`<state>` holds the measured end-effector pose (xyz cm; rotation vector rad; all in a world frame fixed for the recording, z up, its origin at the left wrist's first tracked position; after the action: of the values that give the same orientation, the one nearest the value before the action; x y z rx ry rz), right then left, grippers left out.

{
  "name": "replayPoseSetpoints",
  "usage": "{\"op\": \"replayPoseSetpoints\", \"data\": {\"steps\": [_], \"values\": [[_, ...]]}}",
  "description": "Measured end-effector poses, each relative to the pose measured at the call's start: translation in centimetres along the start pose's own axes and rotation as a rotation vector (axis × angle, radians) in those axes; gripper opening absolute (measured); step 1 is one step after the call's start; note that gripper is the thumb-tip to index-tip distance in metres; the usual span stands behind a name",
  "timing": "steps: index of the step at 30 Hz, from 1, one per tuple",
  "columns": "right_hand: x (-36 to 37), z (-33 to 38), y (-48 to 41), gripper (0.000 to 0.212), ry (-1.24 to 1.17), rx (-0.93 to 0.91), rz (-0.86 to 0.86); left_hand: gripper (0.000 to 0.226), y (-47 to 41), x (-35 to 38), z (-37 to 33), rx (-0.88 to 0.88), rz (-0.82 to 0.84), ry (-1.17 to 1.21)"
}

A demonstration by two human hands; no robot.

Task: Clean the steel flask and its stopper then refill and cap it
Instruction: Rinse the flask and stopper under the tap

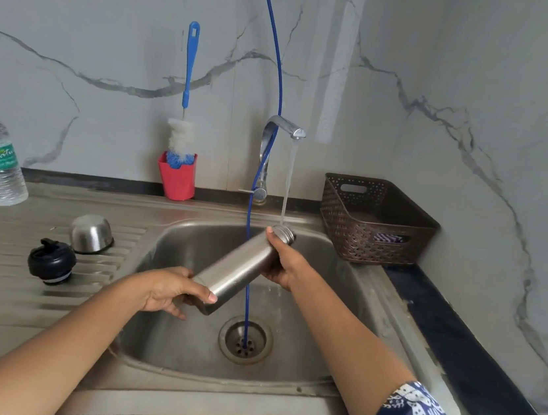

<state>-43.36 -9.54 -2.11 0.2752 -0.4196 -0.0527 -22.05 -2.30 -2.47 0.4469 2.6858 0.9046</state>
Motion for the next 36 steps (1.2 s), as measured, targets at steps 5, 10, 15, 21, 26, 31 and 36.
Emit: {"op": "replayPoseSetpoints", "data": {"steps": [5,10,15,21,26,31,36], "values": [[-0.2,0.5,0.2,0.075,0.012,-0.068,0.000,0.109,0.4,-0.6,0.4,-0.025,0.057,0.080],[-0.3,0.9,0.1,0.067,-0.052,-0.081,0.044,0.108,0.2,-0.5,0.4,-0.033,0.109,0.154],[-0.1,0.7,0.6,0.048,0.048,-0.007,0.090,0.110,0.0,0.0,0.2,-0.037,0.037,0.070],[-0.1,0.8,0.9,0.060,0.148,0.027,0.031,0.094,-0.3,1.7,0.2,-0.013,-0.094,-0.193],[0.3,2.3,1.1,0.060,0.292,-0.136,-0.014,0.082,-1.2,2.9,0.0,0.028,-0.162,-0.397],[0.8,4.6,1.5,0.071,0.916,-0.498,-0.052,0.094,-0.8,1.4,-0.7,0.084,-0.506,-0.859],[0.0,4.1,2.4,0.061,1.197,-0.579,-0.109,0.084,1.1,-0.4,-1.1,0.020,-0.881,-1.010]]}}
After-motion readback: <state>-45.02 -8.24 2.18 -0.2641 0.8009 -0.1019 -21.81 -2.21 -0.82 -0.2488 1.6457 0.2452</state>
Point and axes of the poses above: each hand's wrist, its own y-axis away from the middle knuckle, its own x-axis out of the palm, z = x × y, the point moved 2 cm from there along -y, towards the middle knuckle, and after that the axes turned 11 degrees about -x, right-handed, at the moved point
